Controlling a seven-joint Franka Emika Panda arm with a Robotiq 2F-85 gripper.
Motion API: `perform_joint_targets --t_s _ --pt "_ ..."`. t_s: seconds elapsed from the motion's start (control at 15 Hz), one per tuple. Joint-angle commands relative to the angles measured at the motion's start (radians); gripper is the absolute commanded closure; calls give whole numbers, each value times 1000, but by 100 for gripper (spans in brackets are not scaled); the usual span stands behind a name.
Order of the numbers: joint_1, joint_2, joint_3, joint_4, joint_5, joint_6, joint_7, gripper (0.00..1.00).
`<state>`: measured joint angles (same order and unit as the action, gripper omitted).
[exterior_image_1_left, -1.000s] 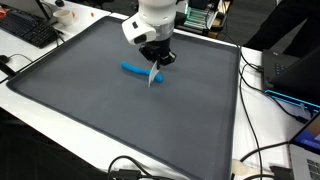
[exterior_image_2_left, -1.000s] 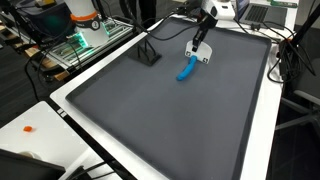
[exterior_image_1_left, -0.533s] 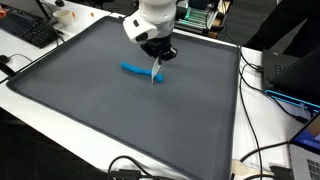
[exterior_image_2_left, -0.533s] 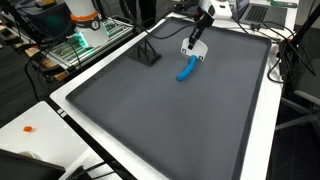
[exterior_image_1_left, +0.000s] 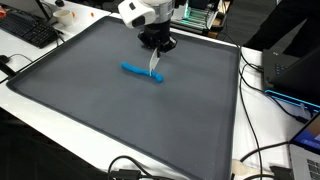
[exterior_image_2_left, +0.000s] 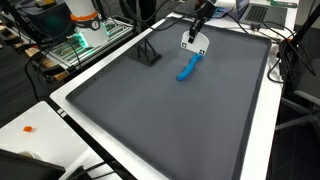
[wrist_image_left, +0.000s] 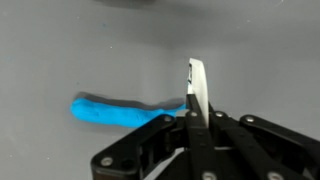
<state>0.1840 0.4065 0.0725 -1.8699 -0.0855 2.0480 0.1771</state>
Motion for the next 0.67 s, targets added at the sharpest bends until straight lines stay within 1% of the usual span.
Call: perform_joint_targets --t_s 0.0,0.33,0.6 --pt "-22 -61 2 -45 15 3 -24 99" --pt "-38 -72 -5 -55 5 36 -22 99" --pt "-48 -59 -7 -62 10 84 -20 99"
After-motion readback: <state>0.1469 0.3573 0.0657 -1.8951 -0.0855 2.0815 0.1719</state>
